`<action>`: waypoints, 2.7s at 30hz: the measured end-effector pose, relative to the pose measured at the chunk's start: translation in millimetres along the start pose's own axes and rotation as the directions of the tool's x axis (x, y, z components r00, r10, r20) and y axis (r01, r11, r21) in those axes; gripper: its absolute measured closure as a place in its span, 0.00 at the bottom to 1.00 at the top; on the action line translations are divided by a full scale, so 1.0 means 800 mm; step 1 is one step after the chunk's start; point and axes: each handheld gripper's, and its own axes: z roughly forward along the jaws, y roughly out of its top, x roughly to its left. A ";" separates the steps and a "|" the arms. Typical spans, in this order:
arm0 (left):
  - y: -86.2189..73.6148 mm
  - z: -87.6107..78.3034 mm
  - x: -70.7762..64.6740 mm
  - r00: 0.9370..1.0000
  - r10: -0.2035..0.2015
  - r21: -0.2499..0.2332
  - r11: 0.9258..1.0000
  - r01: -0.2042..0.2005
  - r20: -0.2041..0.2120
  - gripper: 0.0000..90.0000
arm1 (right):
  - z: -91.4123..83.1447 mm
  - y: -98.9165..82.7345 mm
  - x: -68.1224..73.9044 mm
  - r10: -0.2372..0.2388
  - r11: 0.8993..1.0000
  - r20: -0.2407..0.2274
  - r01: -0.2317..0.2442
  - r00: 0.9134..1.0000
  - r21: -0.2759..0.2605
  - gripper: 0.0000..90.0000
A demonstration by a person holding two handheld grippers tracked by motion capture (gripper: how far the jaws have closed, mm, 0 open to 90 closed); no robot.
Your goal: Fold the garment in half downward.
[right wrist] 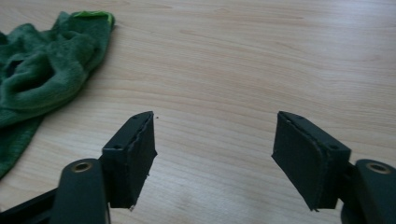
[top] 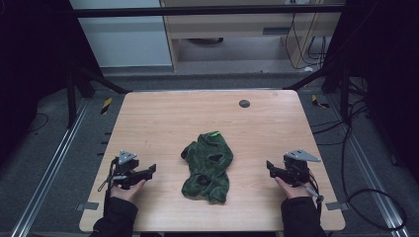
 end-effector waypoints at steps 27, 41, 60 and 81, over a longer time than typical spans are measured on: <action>0.020 -0.011 -0.024 0.992 0.049 -0.024 0.999 -0.047 0.114 0.47 | -0.006 0.017 0.034 -0.082 0.997 -0.093 0.080 0.992 -0.022 0.53; 0.039 -0.001 -0.028 0.990 0.089 -0.036 0.996 -0.086 0.112 0.46 | 0.001 0.049 0.049 -0.101 0.994 -0.117 0.096 0.988 -0.050 0.54; 0.074 0.023 -0.042 0.984 0.118 -0.060 0.992 -0.111 0.131 0.45 | 0.035 0.083 0.081 -0.127 0.992 -0.169 0.122 0.977 -0.039 0.56; 0.104 0.055 -0.064 0.975 0.161 -0.048 0.987 -0.156 0.154 0.49 | 0.074 0.101 0.096 -0.111 0.994 -0.193 0.112 0.975 -0.002 0.56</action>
